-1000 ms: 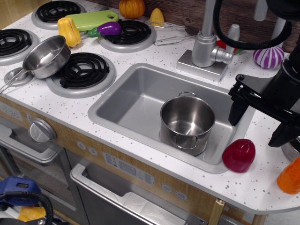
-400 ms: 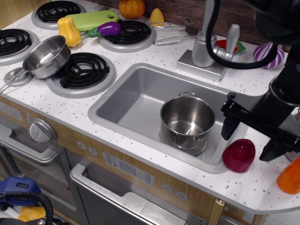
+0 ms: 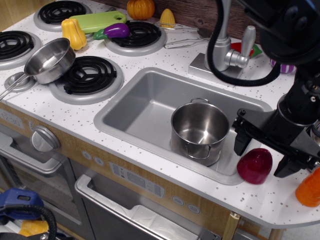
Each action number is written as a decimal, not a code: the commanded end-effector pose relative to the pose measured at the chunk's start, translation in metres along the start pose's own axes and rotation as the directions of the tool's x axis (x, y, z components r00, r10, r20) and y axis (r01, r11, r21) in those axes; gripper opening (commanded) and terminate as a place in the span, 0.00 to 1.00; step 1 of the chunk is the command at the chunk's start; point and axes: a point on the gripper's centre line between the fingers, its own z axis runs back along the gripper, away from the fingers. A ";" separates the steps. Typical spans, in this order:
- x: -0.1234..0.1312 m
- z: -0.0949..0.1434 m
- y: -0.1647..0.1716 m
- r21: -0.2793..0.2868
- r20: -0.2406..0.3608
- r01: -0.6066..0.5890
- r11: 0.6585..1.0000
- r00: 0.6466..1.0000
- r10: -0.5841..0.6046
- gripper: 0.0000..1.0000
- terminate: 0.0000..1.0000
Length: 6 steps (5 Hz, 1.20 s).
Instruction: Put sweet potato in pot which is in sink
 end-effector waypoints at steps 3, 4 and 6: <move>0.015 -0.018 0.005 -0.101 0.104 -0.011 0.995 0.994 0.022 0.00 0.00; 0.015 -0.015 0.010 -0.101 0.100 -0.002 0.995 0.995 0.012 0.00 0.00; 0.036 0.020 0.040 -0.020 0.062 0.091 0.996 0.994 -0.089 0.00 0.00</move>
